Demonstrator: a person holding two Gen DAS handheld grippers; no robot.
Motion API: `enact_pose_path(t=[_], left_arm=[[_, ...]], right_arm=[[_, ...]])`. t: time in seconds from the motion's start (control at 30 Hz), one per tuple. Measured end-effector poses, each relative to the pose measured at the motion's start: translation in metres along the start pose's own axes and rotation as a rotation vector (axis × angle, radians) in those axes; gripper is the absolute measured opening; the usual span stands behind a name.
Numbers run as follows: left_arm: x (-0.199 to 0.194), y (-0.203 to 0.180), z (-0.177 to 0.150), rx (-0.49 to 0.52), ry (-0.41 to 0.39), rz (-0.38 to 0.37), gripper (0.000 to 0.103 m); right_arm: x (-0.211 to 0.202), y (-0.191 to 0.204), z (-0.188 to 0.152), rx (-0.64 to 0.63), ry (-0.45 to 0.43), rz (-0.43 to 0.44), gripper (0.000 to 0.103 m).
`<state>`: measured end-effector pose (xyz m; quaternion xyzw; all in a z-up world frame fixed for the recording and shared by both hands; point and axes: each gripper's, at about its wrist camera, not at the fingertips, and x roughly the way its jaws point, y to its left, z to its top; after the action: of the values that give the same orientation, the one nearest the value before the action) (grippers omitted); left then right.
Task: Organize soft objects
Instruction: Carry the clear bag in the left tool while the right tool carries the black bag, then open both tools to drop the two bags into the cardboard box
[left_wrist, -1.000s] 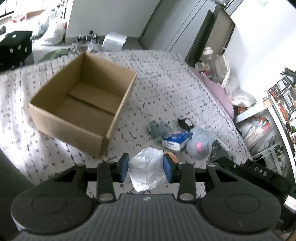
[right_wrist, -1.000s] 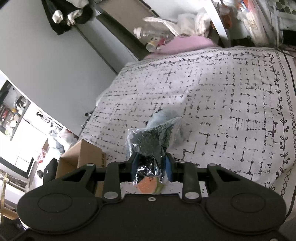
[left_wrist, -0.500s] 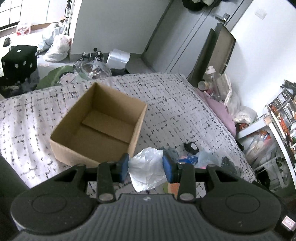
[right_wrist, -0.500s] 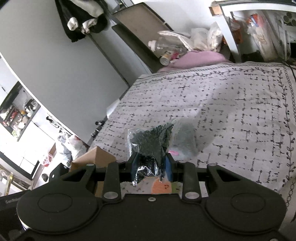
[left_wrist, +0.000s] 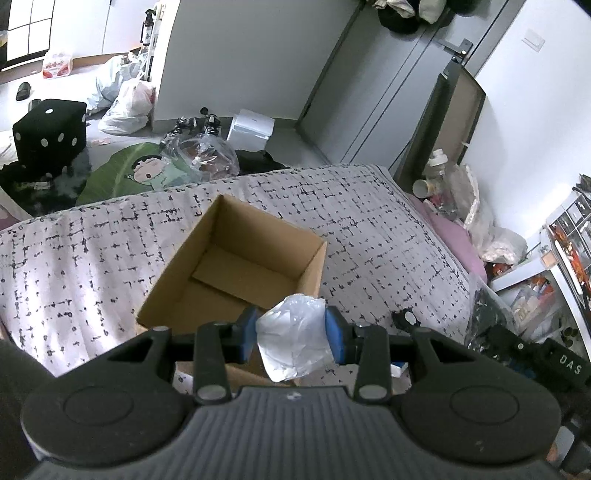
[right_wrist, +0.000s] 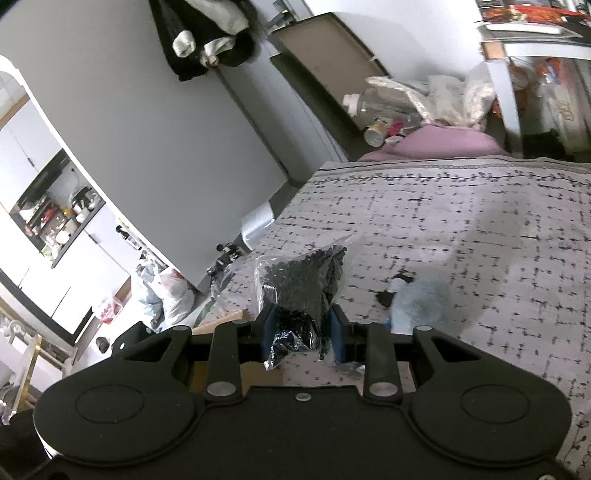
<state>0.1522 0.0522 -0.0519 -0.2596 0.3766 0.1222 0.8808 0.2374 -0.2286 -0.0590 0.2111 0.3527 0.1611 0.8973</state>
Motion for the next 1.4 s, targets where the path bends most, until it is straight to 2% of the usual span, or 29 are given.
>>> enact_pose_path(t=[0.33, 0.47, 0.73, 1.2, 1.33, 1.4], left_arm=[[0.014, 0.015, 0.019, -0.011, 0.016, -0.013, 0.038], [0.024, 0.020, 0.025, -0.018, 0.023, -0.010, 0.038], [0.049, 0.033, 0.028, -0.015, 0.073, -0.013, 0.038], [0.084, 0.069, 0.026, -0.022, 0.151, 0.038, 0.039], [0.086, 0.074, 0.028, -0.012, 0.161, 0.077, 0.050], [0.083, 0.078, 0.030, -0.014, 0.160, 0.060, 0.053]], right_arm=[[0.021, 0.035, 0.006, -0.035, 0.026, 0.041, 0.030], [0.029, 0.044, 0.000, -0.068, 0.015, 0.097, 0.030], [0.055, 0.051, -0.020, -0.062, 0.084, 0.119, 0.030], [0.077, 0.085, -0.050, -0.136, 0.193, 0.124, 0.030], [0.080, 0.095, -0.056, -0.158, 0.215, 0.126, 0.030], [0.081, 0.099, -0.060, -0.164, 0.228, 0.132, 0.030]])
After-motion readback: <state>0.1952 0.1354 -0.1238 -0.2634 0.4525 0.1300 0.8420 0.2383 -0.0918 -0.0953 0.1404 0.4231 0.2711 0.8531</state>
